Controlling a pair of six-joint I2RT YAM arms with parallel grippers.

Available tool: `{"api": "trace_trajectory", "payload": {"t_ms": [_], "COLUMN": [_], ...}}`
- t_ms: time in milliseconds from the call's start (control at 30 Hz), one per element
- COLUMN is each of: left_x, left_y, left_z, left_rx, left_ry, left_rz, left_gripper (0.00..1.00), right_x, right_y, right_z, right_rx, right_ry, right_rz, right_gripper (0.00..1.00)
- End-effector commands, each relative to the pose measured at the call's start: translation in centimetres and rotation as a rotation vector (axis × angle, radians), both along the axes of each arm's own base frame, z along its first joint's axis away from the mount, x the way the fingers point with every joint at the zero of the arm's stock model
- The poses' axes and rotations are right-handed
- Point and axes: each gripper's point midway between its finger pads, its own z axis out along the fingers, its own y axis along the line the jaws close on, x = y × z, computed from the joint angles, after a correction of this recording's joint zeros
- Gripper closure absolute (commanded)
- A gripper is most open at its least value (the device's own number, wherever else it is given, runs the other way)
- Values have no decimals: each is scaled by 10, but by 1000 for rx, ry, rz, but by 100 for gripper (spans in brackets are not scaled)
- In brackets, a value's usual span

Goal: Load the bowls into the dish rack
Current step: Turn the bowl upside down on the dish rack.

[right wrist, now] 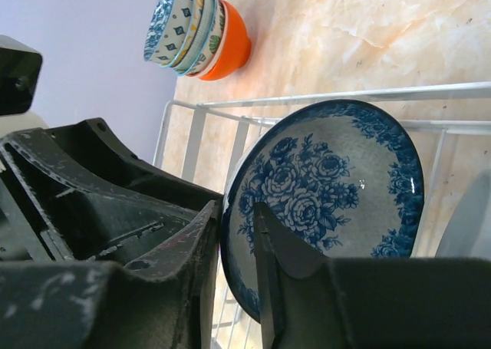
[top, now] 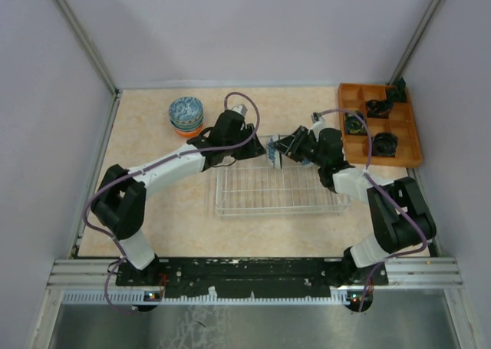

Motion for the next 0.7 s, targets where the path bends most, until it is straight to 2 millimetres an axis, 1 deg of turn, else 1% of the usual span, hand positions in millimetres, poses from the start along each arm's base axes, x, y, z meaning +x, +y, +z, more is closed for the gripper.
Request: {"api": "trace_trajectory", "payload": {"t_ms": [0, 67, 133, 367, 500, 667], "left_x": [8, 9, 9, 7, 6, 7], "left_y": [-16, -17, -19, -29, -35, -43], "left_z": [21, 22, 24, 29, 30, 27], "left_rx": [-48, -50, -54, -69, -73, -71], "left_ry": [-46, -49, -53, -63, -63, -58], "left_rz": [-17, -18, -21, -38, -46, -56], "left_gripper": [56, 56, 56, 57, 57, 58], "right_x": [2, 2, 1, -3, -3, -4], "right_y": [-11, -13, -15, -21, -29, -36], "right_z": [4, 5, 6, 15, 17, 22], "right_rx": [-21, -22, -27, -60, -110, -145], "right_ry": [-39, -41, -44, -55, -50, -54], "right_rz": [-34, -39, -44, -58, -86, -106], "right_gripper": [73, 69, 68, 68, 67, 67]}}
